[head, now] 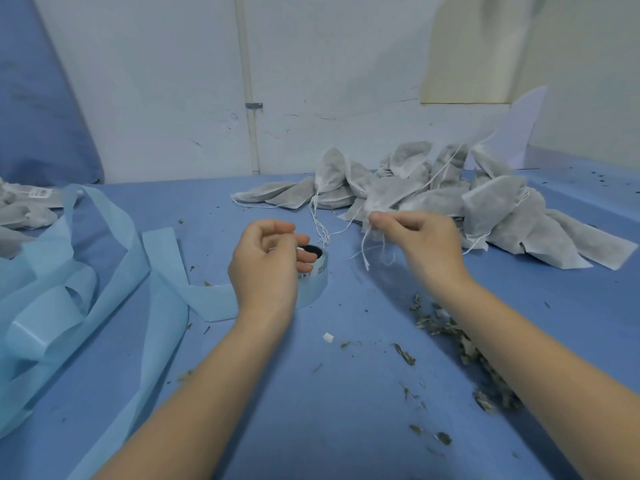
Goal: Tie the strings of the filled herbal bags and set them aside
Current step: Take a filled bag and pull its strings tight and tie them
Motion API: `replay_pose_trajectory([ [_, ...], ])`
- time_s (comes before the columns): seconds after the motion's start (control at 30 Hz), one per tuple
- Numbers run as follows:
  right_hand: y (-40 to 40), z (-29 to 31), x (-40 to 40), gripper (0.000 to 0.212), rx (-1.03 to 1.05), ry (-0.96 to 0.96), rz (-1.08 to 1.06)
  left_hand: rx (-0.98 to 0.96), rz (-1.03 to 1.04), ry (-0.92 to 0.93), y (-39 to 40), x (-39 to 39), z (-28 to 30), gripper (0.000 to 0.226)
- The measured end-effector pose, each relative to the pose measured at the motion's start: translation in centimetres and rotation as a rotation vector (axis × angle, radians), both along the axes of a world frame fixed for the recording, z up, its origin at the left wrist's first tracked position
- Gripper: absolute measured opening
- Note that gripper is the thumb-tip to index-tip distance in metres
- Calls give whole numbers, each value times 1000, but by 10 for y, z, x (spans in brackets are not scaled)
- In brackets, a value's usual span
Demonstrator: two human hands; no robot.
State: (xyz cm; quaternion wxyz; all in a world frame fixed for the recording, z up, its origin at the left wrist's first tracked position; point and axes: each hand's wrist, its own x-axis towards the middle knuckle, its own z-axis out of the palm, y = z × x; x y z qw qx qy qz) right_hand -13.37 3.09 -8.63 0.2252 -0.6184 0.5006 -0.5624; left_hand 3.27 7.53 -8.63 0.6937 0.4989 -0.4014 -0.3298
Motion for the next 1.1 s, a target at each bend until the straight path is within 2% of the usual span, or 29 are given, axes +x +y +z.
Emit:
replay_pose_trajectory([
  [0.17,28,4,-11,13,88,-144,231,-43,-83,-168,6,-10,-2,21],
  [0.27,36,7,-20,24,202,-213,480,-81,-138,-472,9,-12,-6,27],
  [0.33,38,8,-25,15,281,-284,652,-127,-208,-688,11,-13,-7,34],
  [0.4,39,9,-27,9,332,-354,760,-177,-303,-808,14,-15,-7,39],
  [0.47,38,9,-27,12,374,-439,837,-200,-405,-817,17,-16,-7,38],
  [0.57,39,11,-27,28,437,-574,955,-172,-500,-686,20,-18,-7,33],
  [0.67,39,14,-29,16,452,-620,922,-153,-473,-617,20,-21,-8,18],
  [0.77,37,17,-34,13,426,-487,673,-124,-414,-661,20,-25,-11,28],
  [0.83,36,19,-36,15,392,-353,508,-105,-369,-758,20,-27,-11,32],
  [0.97,36,14,-34,16,261,20,209,-66,-288,-975,21,-30,-9,34],
  [1.03,38,14,-32,23,184,198,164,-61,-271,-1045,22,-32,-8,31],
  [1.1,43,18,-33,33,181,257,269,-67,-265,-1064,22,-32,-9,30],
])
